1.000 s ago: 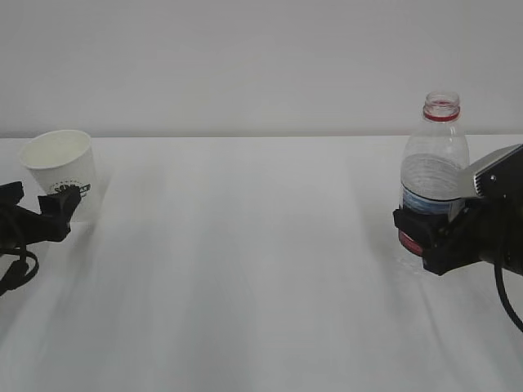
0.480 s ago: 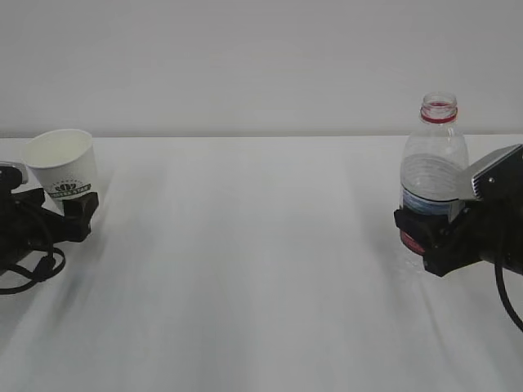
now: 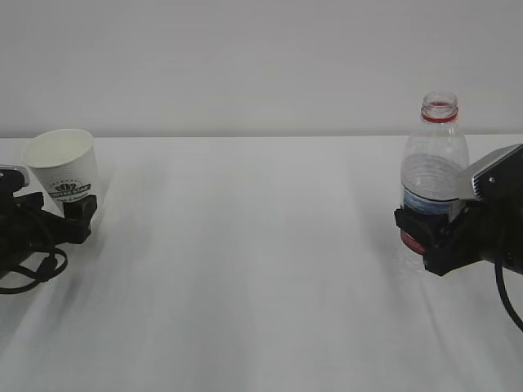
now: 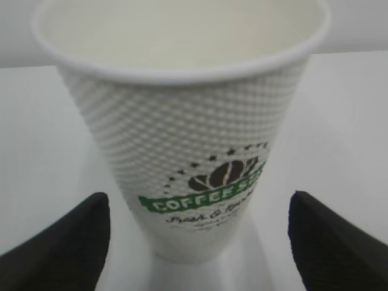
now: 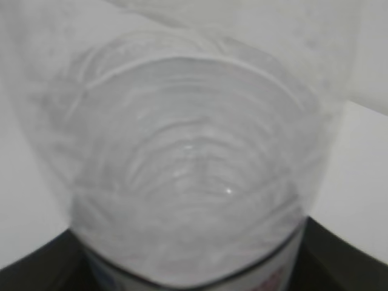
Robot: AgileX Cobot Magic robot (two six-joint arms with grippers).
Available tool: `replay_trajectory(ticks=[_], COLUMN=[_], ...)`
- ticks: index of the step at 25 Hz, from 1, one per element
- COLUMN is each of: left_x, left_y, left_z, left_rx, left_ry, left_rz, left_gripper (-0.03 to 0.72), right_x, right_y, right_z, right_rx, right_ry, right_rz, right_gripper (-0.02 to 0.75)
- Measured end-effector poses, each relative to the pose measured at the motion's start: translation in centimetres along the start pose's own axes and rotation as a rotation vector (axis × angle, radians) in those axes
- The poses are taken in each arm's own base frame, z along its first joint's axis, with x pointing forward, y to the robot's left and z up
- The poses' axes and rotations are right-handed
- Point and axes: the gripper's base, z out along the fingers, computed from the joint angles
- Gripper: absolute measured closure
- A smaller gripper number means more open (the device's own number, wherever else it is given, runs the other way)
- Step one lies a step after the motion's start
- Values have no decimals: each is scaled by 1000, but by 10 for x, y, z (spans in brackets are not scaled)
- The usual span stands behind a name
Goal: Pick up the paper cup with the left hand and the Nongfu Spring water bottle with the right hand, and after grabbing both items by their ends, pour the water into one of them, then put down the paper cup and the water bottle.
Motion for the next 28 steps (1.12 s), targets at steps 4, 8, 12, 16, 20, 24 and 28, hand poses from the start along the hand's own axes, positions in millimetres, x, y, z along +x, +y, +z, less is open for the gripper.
replay_trajectory(ticks=[4, 8, 12, 16, 20, 24, 28], left_x=[0, 3, -2, -4, -9, -14, -14], left_y=[1, 1, 2, 3, 4, 5, 5], left_z=[7, 13, 18, 22, 27, 32, 37], left_rx=[-6, -6, -17, -30, -39, -44, -44], left_ry=[-13, -11, -33, -47, -67, -90, -98], left_rz=[-3, -3, -8, -14, -19, -21, -22], left_gripper=[-3, -3, -3, -3, -3, -3, -3], right_x=[0, 0, 0, 0, 0, 0, 0], right_y=[0, 0, 0, 0, 0, 0, 0], right_z=[0, 0, 0, 0, 0, 0, 0], right_rx=[0, 0, 0, 0, 0, 0, 0], right_ry=[0, 0, 0, 0, 0, 0, 0], right_rz=[0, 0, 0, 0, 0, 0, 0], right_gripper=[253, 253, 253, 253, 253, 253, 253])
